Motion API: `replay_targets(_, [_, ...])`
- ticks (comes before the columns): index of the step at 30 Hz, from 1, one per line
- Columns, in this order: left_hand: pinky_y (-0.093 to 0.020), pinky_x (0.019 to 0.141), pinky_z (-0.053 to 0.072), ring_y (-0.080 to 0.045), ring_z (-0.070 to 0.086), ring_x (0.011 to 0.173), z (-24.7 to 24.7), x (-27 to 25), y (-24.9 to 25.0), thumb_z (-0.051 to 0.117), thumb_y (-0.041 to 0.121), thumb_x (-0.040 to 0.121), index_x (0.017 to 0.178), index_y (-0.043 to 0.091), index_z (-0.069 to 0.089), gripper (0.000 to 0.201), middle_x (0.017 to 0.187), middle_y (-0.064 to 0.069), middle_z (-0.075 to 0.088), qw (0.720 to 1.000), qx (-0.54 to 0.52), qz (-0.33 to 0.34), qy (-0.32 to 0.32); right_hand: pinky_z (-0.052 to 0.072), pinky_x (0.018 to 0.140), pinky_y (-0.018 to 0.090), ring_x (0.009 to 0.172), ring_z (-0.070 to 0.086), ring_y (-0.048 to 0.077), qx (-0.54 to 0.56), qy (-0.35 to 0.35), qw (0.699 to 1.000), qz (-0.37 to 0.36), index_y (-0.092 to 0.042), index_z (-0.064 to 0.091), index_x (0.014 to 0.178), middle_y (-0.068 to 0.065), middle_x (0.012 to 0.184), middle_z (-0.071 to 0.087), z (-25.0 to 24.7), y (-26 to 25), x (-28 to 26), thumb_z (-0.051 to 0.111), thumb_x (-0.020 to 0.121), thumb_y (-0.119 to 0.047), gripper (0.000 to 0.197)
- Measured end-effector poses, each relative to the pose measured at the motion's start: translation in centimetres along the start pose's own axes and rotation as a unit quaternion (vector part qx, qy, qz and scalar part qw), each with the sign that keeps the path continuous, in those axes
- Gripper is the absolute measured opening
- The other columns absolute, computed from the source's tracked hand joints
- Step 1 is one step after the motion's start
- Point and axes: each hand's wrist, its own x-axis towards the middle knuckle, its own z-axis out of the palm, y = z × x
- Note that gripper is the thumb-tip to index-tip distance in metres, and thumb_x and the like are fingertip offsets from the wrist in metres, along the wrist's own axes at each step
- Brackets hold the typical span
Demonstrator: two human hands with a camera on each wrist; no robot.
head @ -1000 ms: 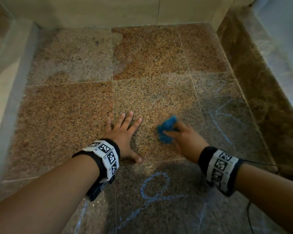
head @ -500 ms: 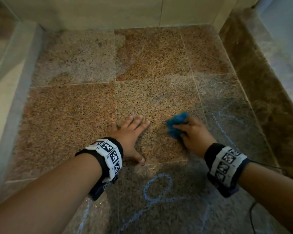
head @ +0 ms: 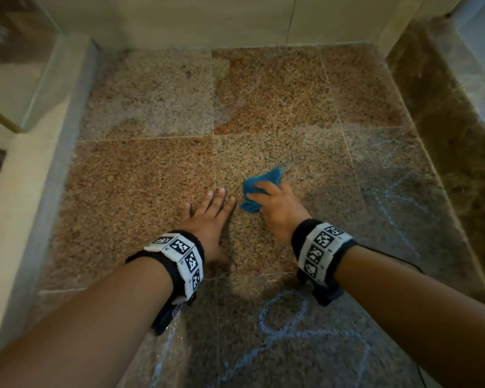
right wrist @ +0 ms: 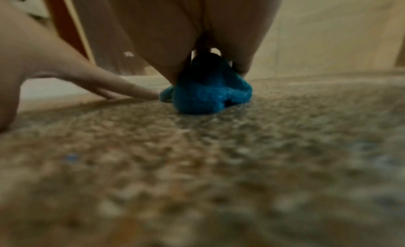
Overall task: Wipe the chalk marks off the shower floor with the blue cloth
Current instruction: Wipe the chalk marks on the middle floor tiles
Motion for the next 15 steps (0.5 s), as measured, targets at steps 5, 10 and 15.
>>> replay_targets(5, [-0.054,0.115,-0.007,-0.019,-0.031,0.142,0.1,0.2,-0.3,0.074,0.072,0.06,0.147,0.03,-0.028,0.14,0.151,0.007,-0.04,1.0,-0.016,0.011,0.009,0.02,0.108,0.032,0.137,0.028,0.024,-0.103,0.014,0.995,-0.005,-0.024,0.048,0.135,-0.007,0.147,0.038,-1.0,4.6,-0.6,0.045,0.094,-0.015,0.042])
replay_targets(10, [-0.053,0.116,-0.007,-0.018,-0.03,0.143,0.0,0.3,-0.2,0.076,0.071,0.057,0.147,0.031,-0.027,0.142,0.151,0.008,-0.04,1.0,-0.02,0.01,0.007,0.028,0.106,0.037,0.124,0.038,0.039,-0.036,0.083,0.984,0.153,-0.022,0.05,0.135,0.006,0.143,0.04,-2.2,8.7,-4.1,0.046,0.093,-0.011,0.043])
replay_targets(15, [-0.054,0.116,-0.003,-0.02,-0.028,0.143,-0.6,0.2,0.3,0.077,0.07,0.057,0.148,0.03,-0.026,0.144,0.152,0.006,-0.039,1.0,-0.005,-0.008,-0.005,0.052,0.083,0.048,0.097,0.056,0.045,-0.052,0.083,0.994,-0.042,-0.02,0.064,0.119,0.01,0.117,0.059,1.0,2.9,-8.6,0.072,0.069,-0.004,0.052])
